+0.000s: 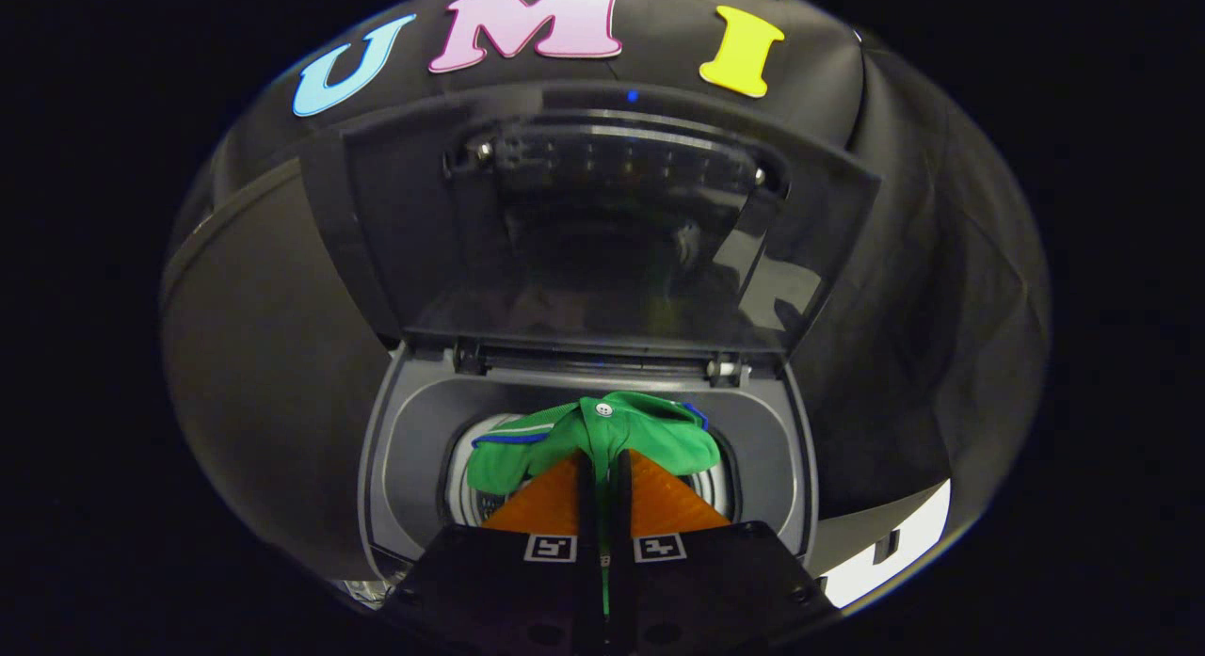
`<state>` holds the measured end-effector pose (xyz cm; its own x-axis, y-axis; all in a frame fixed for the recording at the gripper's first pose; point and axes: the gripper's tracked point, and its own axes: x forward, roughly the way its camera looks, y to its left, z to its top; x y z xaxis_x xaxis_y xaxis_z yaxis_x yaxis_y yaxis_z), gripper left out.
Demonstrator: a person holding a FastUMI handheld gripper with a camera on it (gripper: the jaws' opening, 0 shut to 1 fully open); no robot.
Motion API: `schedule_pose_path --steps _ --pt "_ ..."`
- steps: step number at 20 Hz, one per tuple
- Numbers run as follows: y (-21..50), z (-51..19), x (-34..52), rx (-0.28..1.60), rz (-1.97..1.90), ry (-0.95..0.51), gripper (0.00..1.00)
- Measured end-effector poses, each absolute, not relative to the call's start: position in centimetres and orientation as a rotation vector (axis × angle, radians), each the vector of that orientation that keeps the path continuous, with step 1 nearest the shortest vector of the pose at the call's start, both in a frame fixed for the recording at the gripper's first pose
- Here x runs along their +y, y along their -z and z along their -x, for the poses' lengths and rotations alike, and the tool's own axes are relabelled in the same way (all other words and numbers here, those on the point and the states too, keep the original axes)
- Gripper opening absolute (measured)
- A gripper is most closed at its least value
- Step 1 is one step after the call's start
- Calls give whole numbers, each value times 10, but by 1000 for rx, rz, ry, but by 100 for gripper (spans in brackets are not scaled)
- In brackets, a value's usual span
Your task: Put the clothes into the washing machine and then close the washing machine lid.
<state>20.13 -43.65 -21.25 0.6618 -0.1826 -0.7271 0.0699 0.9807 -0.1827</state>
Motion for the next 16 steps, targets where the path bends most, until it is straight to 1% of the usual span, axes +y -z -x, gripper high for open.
schedule_pose_path --steps 10,16 --pt "293 -213 -440 909 137 115 7" --pt "320 -207 -435 961 149 81 7"
